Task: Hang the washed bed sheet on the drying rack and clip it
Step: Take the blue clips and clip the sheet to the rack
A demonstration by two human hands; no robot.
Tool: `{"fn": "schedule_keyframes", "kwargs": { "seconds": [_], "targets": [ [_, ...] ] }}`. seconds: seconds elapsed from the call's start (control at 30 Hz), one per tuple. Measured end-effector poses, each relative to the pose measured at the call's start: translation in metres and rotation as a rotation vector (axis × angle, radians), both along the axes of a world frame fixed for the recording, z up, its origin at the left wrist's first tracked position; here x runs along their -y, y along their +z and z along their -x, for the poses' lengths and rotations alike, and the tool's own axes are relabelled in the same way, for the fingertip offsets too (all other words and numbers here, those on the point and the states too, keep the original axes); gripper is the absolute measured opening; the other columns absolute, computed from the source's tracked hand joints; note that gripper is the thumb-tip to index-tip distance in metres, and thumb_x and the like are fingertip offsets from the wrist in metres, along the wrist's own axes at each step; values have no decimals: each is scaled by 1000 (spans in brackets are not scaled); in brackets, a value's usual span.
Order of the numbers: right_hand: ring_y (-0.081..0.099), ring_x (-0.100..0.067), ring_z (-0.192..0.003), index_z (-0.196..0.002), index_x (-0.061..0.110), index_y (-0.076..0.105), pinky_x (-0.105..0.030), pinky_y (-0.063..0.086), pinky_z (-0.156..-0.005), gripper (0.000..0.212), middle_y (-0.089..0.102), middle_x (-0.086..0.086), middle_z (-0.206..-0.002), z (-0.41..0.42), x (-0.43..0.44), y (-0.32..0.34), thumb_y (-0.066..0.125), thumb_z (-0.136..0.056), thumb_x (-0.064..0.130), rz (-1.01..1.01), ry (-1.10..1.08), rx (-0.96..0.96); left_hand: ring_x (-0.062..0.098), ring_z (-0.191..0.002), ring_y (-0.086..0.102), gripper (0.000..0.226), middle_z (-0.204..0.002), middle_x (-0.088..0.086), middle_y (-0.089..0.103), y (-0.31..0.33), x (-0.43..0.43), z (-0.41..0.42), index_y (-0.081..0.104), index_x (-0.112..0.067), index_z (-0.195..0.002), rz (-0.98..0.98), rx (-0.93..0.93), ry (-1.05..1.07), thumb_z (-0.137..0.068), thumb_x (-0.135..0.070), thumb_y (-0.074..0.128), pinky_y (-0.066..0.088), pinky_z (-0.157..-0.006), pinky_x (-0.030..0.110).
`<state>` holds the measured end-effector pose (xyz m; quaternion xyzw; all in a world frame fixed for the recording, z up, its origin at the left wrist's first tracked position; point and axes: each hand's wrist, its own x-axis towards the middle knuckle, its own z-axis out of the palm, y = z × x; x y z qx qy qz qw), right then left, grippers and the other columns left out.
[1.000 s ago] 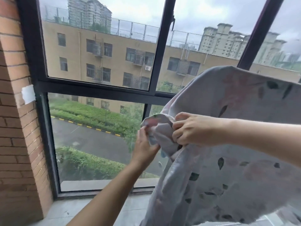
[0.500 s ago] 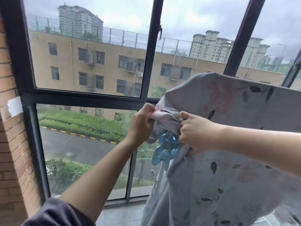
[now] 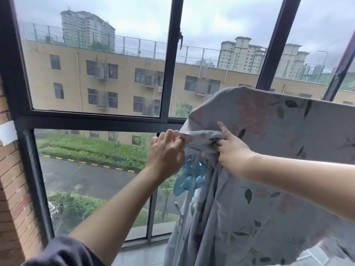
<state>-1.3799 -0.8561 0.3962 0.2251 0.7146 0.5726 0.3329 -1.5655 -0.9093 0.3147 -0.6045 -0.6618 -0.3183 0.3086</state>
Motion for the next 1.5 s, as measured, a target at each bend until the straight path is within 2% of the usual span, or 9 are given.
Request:
{"fn": "schedule_keyframes", "kwargs": {
  "seconds": [0.13,0.3,0.47,0.63,0.73,0.9,1.1,1.33,1.5],
  "targets": [
    [23,-29,-139,-137,24,48,-65,-5,-108,53,41,-6,-145,-1,2,-11,35,-94,52,111,6,-120,21,-113,50,71,-128,2,47,-24,16,-10,31,-38,-139,404,114,24,-80,-77,22,43,-90,41],
    [43,-28,-120,-114,20,65,-55,15,-110,30,62,-1,-118,4,-7,-9,47,-91,24,184,167,-385,28,-120,49,107,-133,9,44,-23,24,-24,9,-30,-147,680,385,-24,-63,-89,39,46,-94,41],
    [46,-27,-114,-106,18,66,-47,26,-103,25,64,-5,-111,2,-13,-11,50,-87,17,198,199,-481,20,-90,59,66,-106,3,60,-19,29,-31,49,-14,-119,662,465,16,-71,-57,59,54,-74,34],
    [56,-23,-61,-45,21,62,-37,29,-73,18,59,2,-51,-1,-22,-23,78,-36,24,149,322,-504,19,-72,61,44,-83,3,66,-20,36,-23,63,-14,-96,515,471,-2,-71,-51,64,55,-62,37],
    [59,-29,-70,-60,16,67,-44,35,-83,3,63,-7,-65,-2,-19,-28,69,-59,17,92,556,-574,20,-71,61,40,-81,3,66,-26,40,-24,63,-14,-93,489,444,-7,-74,-49,65,55,-62,36],
    [58,-29,-80,-78,15,63,-48,43,-95,26,58,-6,-84,0,-11,-46,42,-83,1,130,938,-628,24,-72,60,39,-83,3,66,-34,45,-27,60,-12,-87,435,385,8,-75,-49,63,53,-63,37],
    [59,-28,-71,-71,19,64,-40,43,-77,30,59,-3,-73,3,-25,-47,39,-74,3,248,823,-607,26,-82,62,39,-92,6,68,-34,54,-31,60,-12,-97,383,378,-20,-78,-46,61,52,-68,35],
    [65,-24,-83,-80,27,73,-40,46,-80,21,66,6,-79,3,-44,-38,66,-68,11,425,734,-570,28,-87,61,38,-97,9,67,-34,55,-28,59,-9,-99,403,380,-12,-83,-44,61,50,-69,35],
    [65,-24,-86,-82,26,73,-42,42,-81,22,67,6,-82,2,-47,-38,64,-71,9,514,747,-625,27,-86,63,37,-97,9,68,-38,53,-23,59,-10,-101,414,408,-34,-84,-44,61,53,-73,39]
  ]
}}
